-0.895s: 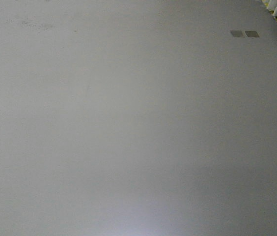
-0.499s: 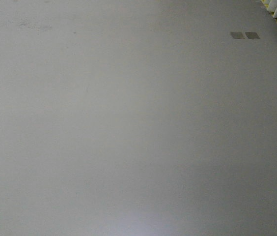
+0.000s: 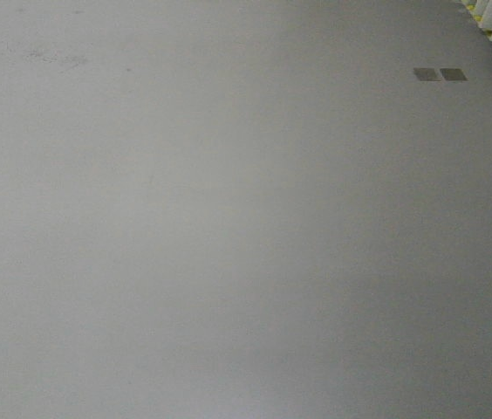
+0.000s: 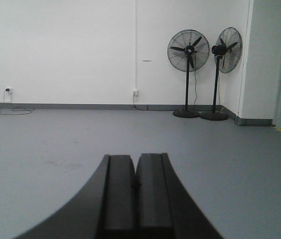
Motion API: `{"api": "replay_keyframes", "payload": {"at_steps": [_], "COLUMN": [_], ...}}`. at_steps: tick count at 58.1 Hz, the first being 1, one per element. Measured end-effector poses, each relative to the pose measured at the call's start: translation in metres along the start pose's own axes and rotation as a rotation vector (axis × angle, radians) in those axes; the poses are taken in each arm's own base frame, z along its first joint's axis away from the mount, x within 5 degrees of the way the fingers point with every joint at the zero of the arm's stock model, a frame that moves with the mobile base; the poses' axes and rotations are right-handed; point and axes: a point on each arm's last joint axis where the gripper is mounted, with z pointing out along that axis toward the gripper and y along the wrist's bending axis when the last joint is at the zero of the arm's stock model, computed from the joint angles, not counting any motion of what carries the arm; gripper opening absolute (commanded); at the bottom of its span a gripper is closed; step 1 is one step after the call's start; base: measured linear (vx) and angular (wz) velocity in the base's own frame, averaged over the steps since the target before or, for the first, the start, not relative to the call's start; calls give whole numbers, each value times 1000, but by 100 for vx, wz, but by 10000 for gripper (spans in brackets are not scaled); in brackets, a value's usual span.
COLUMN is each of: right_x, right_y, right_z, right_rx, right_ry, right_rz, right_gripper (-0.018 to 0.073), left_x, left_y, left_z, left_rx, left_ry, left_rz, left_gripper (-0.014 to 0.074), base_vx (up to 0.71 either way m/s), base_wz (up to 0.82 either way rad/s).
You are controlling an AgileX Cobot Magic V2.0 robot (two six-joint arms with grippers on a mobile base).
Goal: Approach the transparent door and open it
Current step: 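Drive the base forward across the grey floor, turning toward the door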
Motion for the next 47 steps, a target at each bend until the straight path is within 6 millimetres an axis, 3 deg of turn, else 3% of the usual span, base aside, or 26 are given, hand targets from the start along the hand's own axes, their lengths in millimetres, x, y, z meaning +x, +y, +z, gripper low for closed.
{"api": "replay_keyframes", "payload": {"at_steps": [47], "right_x": [0], "right_y": [0], "right_z": [0], "right_rx": [0], "right_ry": [0], "right_rz": [0], "right_gripper": [-8], "left_x": [0], "left_y": [0], "left_z": [0], "left_rx": [0], "left_ry": [0], "left_rz": [0], "left_gripper": [-6], "base_vx": [48], "base_wz": [13]}}
